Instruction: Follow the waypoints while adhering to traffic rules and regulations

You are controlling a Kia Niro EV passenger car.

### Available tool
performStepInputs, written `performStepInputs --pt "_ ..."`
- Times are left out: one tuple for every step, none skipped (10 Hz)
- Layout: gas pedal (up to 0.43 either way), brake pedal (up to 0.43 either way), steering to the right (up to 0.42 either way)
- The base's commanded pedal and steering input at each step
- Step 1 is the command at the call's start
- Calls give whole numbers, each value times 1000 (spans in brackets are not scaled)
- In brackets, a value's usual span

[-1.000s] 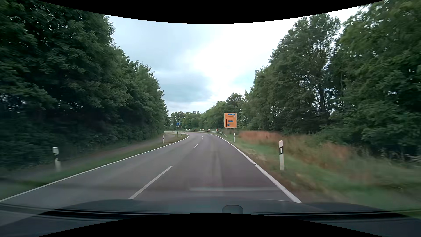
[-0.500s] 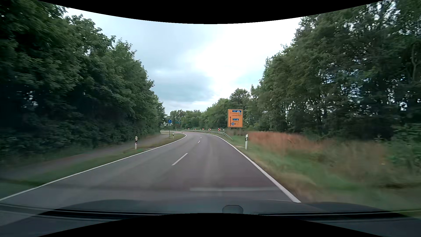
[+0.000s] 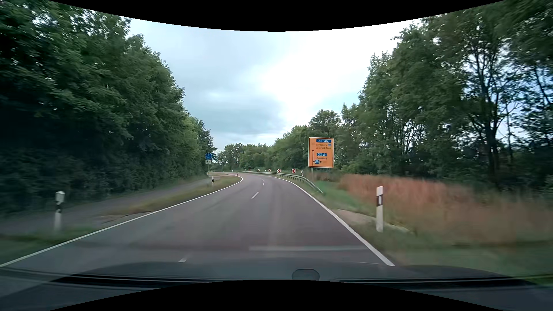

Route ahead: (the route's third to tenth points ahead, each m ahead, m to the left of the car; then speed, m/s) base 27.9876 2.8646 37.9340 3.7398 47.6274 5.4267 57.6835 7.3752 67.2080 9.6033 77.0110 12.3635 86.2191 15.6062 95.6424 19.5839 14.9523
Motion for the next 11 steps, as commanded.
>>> performStepInputs --pt "110 0 -14" --pt "110 0 -12" --pt "110 0 -11" --pt "110 0 -11" --pt "110 0 -12" --pt "110 0 -15" --pt "110 0 -16" --pt "110 0 -16" --pt "110 0 -16" --pt "110 0 -16" --pt "110 0 -16"
